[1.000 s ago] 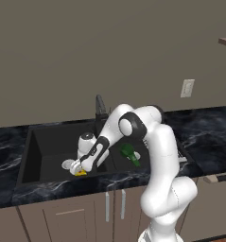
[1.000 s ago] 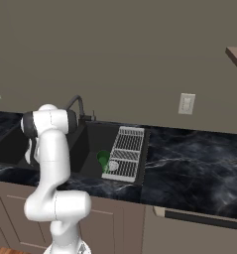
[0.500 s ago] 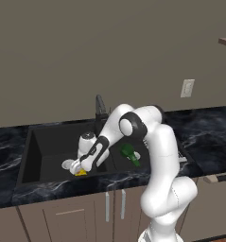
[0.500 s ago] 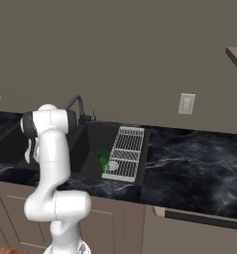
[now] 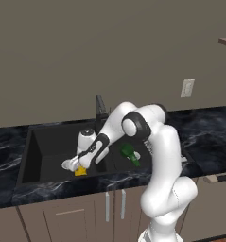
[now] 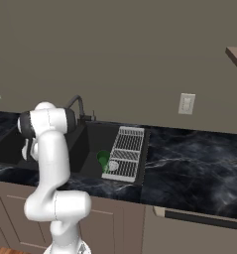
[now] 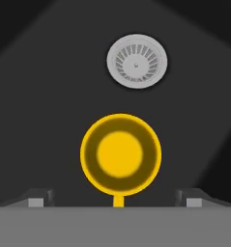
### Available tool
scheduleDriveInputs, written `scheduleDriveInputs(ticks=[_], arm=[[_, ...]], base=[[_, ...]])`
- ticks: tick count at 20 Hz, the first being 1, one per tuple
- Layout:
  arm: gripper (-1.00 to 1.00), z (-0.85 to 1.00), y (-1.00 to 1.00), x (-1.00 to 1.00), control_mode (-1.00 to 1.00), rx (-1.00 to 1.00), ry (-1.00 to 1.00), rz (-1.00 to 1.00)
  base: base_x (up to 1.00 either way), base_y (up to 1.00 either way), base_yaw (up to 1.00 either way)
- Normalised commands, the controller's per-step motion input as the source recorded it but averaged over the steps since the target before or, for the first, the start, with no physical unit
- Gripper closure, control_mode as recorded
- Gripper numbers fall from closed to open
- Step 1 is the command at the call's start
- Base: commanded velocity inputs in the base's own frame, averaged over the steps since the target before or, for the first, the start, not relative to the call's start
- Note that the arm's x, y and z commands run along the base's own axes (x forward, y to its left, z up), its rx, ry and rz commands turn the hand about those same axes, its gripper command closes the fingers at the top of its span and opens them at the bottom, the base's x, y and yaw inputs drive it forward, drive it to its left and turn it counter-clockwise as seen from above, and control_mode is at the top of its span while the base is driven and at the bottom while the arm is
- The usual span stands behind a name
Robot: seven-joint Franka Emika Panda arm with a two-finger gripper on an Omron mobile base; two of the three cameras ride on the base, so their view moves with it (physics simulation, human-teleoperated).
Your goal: Move any existing items from the left basin to the right basin for drying. Then move the mug from the counter to the left basin of the sink for washing.
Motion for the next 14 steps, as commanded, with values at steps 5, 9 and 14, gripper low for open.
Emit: scheduleDriveInputs(ticks=[5,9,14], arm=[[-1.0,0.31,0.02,0.0,-1.0,0.0,0.0,-0.01],[-1.0,0.4,0.0,0.0,-1.0,0.0,0.0,-0.02],[-1.0,0.41,0.01,0.0,-1.0,0.0,0.0,-0.02]], base=[[0.0,0.0,0.0],[0.0,0.0,0.0],[0.0,0.0,0.0]])
